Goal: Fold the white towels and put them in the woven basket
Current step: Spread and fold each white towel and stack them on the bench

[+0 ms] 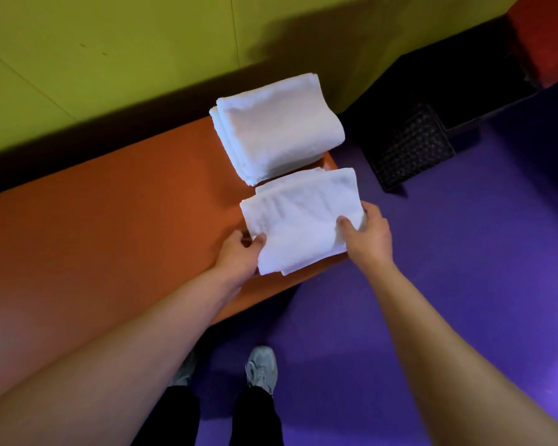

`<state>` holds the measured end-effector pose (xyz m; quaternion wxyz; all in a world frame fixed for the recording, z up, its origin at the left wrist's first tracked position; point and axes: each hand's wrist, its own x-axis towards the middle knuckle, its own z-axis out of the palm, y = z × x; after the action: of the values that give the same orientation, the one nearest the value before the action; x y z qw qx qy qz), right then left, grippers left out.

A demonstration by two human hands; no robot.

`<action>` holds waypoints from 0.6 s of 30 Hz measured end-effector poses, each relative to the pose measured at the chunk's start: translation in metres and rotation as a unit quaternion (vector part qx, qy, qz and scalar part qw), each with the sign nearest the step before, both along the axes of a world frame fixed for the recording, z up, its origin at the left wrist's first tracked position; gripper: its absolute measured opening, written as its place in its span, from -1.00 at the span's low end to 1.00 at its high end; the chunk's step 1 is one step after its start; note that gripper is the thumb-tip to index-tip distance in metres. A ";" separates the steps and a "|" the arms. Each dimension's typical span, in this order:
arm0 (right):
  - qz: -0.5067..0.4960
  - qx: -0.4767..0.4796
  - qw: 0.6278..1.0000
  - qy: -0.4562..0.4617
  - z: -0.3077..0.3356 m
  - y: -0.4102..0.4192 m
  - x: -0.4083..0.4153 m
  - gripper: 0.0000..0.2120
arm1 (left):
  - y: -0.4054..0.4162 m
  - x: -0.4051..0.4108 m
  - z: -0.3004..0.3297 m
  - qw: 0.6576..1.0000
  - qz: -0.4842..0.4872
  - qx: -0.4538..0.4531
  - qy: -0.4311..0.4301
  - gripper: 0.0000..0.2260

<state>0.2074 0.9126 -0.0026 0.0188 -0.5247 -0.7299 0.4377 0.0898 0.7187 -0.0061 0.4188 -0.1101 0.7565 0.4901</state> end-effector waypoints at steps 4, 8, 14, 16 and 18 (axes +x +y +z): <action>-0.019 0.010 1.000 -0.006 0.002 0.009 -0.001 -0.50 | 0.013 0.004 -0.007 1.000 -0.007 -0.013 0.016 -0.87; -0.027 0.030 0.999 -0.015 0.006 0.012 -0.002 -0.50 | 0.022 0.005 -0.010 1.000 -0.003 -0.011 0.014 -0.89; -0.082 0.020 0.994 0.071 0.012 0.015 -0.002 -0.51 | 0.017 0.003 -0.005 1.000 0.025 0.002 -0.005 -0.69; -0.163 -0.038 0.979 0.115 0.015 0.015 -0.001 -0.48 | 0.016 -0.002 -0.004 0.997 0.069 0.031 -0.029 -0.70; -0.264 -0.152 0.940 0.152 0.018 0.020 0.000 -0.35 | 0.018 -0.011 0.003 0.988 0.130 0.052 -0.065 -0.77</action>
<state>0.2074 0.9330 0.0150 0.1649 -0.6224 -0.4781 0.5974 0.0792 0.7371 -0.0032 0.4047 -0.2168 0.6805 0.5711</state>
